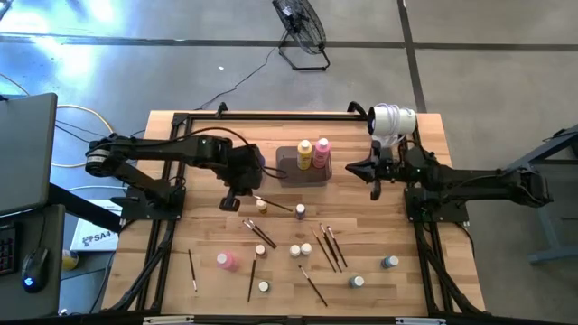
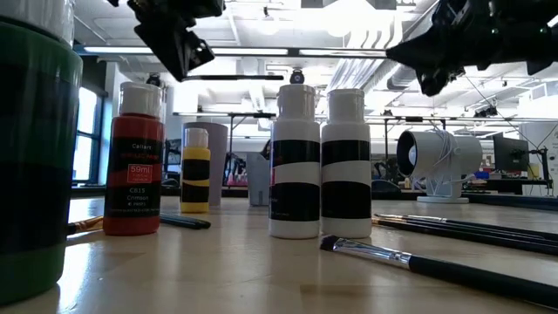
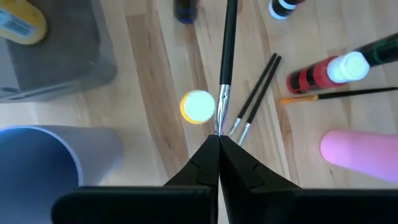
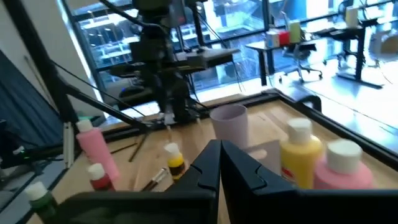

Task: Pick & Place Paint Supplies
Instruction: Put the silver paint brush into the purple cup

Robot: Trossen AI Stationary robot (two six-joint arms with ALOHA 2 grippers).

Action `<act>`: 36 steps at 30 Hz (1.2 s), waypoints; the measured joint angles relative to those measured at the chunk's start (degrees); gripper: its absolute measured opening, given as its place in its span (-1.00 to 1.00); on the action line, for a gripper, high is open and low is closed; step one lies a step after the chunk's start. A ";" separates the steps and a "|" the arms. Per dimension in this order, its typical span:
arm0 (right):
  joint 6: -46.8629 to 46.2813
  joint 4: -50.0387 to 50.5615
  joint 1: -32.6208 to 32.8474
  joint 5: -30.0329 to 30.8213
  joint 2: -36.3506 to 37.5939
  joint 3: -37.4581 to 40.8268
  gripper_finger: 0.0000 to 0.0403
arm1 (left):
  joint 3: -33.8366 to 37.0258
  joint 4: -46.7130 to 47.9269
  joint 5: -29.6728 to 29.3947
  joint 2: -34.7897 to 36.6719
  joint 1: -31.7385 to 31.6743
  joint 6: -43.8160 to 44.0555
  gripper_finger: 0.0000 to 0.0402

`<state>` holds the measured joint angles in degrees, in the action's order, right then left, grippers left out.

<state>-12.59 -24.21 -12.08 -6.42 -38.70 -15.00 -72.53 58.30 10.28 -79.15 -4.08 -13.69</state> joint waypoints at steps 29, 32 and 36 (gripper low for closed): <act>10.96 4.68 17.14 10.43 -32.78 -28.05 -0.97 | -0.55 -1.07 -2.49 0.00 -0.02 0.72 -1.00; 11.28 4.92 17.06 10.51 -33.31 -28.35 -0.97 | -0.55 -1.09 -2.49 0.00 -0.02 0.72 -1.00; 13.69 7.02 16.85 10.53 -33.39 -28.35 -0.97 | -0.55 -1.09 -2.48 0.00 -0.02 0.70 -1.00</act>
<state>1.10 -17.19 4.78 4.12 -72.09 -43.35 -73.08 57.21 7.81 -79.15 -4.10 -12.99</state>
